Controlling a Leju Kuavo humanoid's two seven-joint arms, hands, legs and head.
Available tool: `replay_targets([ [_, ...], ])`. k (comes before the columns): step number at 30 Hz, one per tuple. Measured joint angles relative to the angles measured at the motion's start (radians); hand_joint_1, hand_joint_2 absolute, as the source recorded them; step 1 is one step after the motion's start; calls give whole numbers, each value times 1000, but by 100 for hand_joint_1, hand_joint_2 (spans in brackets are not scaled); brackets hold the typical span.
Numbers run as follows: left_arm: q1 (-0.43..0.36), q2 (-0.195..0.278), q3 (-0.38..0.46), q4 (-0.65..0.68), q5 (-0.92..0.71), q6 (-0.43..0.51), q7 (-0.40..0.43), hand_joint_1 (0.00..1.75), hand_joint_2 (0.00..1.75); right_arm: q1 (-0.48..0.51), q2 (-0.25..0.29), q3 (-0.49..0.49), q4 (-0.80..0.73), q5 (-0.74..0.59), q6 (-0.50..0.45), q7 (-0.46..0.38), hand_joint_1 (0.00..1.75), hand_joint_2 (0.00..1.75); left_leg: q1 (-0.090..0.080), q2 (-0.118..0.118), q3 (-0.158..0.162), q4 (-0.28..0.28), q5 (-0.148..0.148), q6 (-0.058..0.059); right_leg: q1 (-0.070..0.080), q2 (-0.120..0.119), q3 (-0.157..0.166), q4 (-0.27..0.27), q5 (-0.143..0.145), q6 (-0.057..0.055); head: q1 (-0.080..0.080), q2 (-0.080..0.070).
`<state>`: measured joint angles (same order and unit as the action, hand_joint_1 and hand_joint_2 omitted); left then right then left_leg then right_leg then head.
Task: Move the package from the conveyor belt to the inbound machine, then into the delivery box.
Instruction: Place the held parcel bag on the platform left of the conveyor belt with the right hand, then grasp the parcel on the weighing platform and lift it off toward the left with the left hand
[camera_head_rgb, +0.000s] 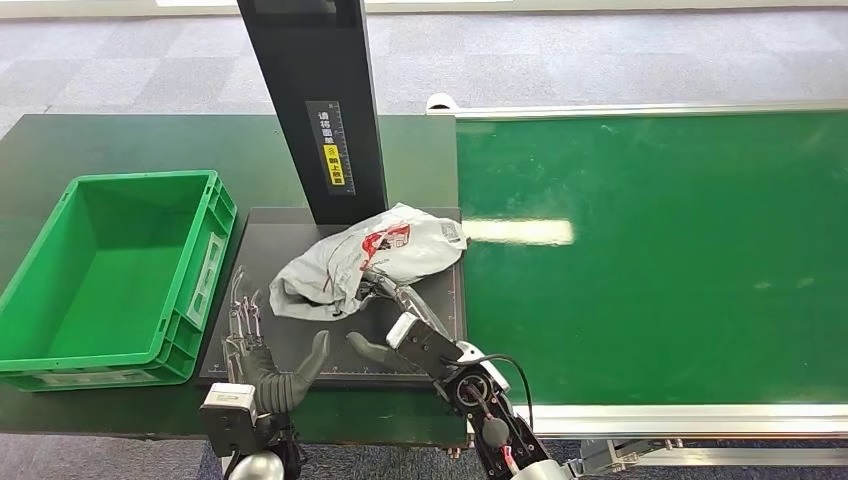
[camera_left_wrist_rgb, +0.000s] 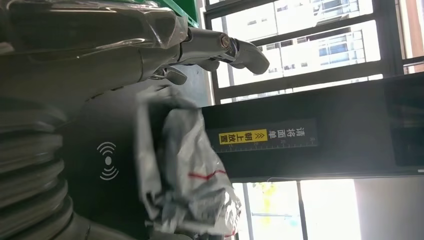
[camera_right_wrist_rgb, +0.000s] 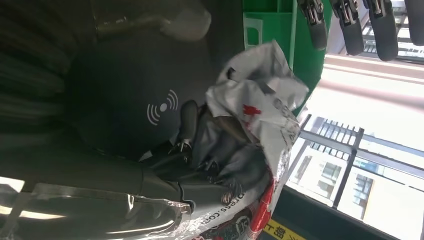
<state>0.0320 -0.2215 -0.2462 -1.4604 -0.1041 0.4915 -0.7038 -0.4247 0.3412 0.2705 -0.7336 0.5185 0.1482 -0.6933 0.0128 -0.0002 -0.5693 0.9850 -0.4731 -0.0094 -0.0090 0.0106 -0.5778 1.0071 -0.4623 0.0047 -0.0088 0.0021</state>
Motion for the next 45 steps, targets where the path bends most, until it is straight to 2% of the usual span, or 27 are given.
replay_targets([
  [4, 0, 2, 1, 1, 0, -7, 0, 0, 175, -5, 1, 13, 9, -46, 49, -1, 0, 175, 0, 0, 0, 0, 0, 0, 0, 0, 0, 0, 0, 0, 0, 0],
  [10, 0, 4, 5, 4, 0, -14, 0, 0, 175, -5, -2, 15, 7, -101, 63, -2, 0, 175, 0, 0, 0, 0, 0, 0, 0, 0, 0, 0, 0, 0, 0, 0],
  [17, 1, 4, 13, 7, 0, -49, 0, 0, 175, 21, -35, 1, -15, -270, 194, -2, 0, 175, 0, 0, 0, 0, 0, 0, 0, 0, 0, 0, 0, 0, 0, 0],
  [26, 6, 9, 10, 9, -10, -41, 0, 0, 175, 122, -81, -61, -19, -335, 182, -2, 0, 175, 0, 0, 0, 0, 0, 0, 0, 0, -1, 0, 0, 0, 0, 0],
  [29, -2, 24, -14, 14, -35, -28, 0, 0, 175, 185, -92, -79, -70, -367, 172, -2, 0, 175, 0, -1, 0, 0, 0, 0, 0, 0, -1, 0, 0, 0, 0, 0],
  [34, -55, 52, -53, 102, -143, -8, 0, 0, 175, 290, -109, -106, -256, -420, 146, -2, 0, 175, 0, 0, 0, 0, 0, 0, 0, 0, -1, 0, 0, 0, 0, 0],
  [39, -116, 64, -60, 215, -227, 10, 2, 0, 175, 337, -116, -129, -379, -434, 153, -2, 0, 175, 0, 0, 0, 0, 0, 0, 0, 0, 0, 0, 0, 0, 0, 0],
  [43, -232, 62, -44, 413, -414, 93, 17, 0, 175, 329, -117, -139, -422, -440, 177, -2, 0, 175, 0, 0, 1, 0, 1, 0, 0, 0, 0, 0, 1, 0, 0, 0],
  [45, -304, 59, -27, 525, -509, 141, 53, 0, 175, 314, -116, -139, -422, -438, 181, -2, 0, 175, 0, 0, 1, 0, 2, -1, 0, 0, 0, 0, 1, -1, 0, 0],
])
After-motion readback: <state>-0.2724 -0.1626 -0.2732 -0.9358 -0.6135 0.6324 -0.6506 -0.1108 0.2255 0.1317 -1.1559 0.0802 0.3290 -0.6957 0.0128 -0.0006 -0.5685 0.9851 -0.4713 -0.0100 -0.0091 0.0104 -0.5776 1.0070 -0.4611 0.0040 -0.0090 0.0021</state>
